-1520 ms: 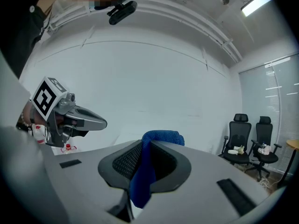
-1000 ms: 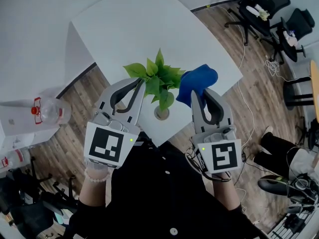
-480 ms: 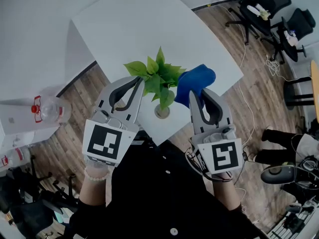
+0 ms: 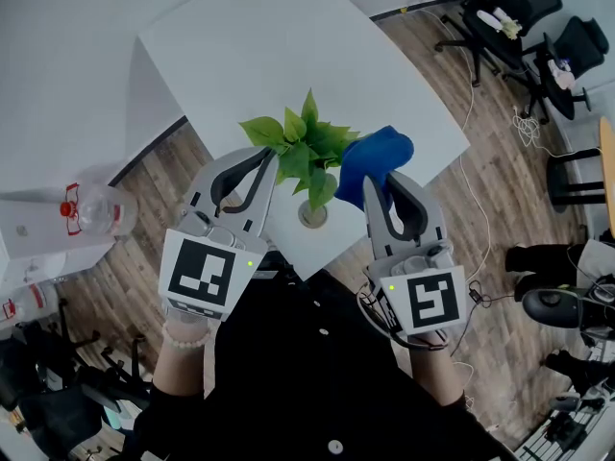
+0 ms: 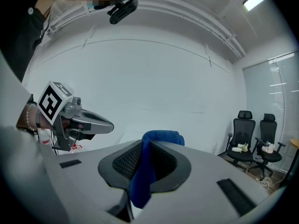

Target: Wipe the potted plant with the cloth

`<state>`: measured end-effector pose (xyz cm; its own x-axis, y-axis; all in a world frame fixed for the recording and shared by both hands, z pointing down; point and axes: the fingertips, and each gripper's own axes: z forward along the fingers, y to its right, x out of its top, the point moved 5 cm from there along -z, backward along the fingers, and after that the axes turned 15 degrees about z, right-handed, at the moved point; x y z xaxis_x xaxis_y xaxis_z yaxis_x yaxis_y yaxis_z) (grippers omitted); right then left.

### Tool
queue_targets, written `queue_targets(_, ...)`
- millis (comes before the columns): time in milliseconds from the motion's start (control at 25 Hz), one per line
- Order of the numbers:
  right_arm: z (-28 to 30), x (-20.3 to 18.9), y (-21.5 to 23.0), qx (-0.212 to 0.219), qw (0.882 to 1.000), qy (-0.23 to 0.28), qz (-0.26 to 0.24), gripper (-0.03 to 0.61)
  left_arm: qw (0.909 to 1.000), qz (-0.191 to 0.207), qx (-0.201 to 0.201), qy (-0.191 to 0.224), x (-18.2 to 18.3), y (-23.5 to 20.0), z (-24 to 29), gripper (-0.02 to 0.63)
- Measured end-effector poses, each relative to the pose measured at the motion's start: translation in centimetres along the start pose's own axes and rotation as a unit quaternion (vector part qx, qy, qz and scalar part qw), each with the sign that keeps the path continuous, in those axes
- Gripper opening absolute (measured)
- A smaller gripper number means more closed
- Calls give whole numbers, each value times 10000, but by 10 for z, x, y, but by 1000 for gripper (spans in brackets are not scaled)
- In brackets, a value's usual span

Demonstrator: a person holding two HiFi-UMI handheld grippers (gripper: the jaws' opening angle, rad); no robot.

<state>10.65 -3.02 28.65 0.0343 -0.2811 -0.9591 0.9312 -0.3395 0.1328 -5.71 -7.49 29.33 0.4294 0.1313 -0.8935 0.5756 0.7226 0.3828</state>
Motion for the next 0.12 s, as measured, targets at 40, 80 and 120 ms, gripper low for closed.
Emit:
queue_targets(40, 0, -1, 0, 1, 10000, -12, 9, 75, 10000, -3, -10, -3, 0, 0, 0, 21)
queue_targets(80, 0, -1, 0, 3, 10000, -27, 13, 75, 10000, -7, -21, -6, -1, 0, 0, 20)
queue_targets(120, 1, -2, 0, 5, 10000, -43, 16, 75, 10000, -12, -33, -9, -1, 0, 0, 21)
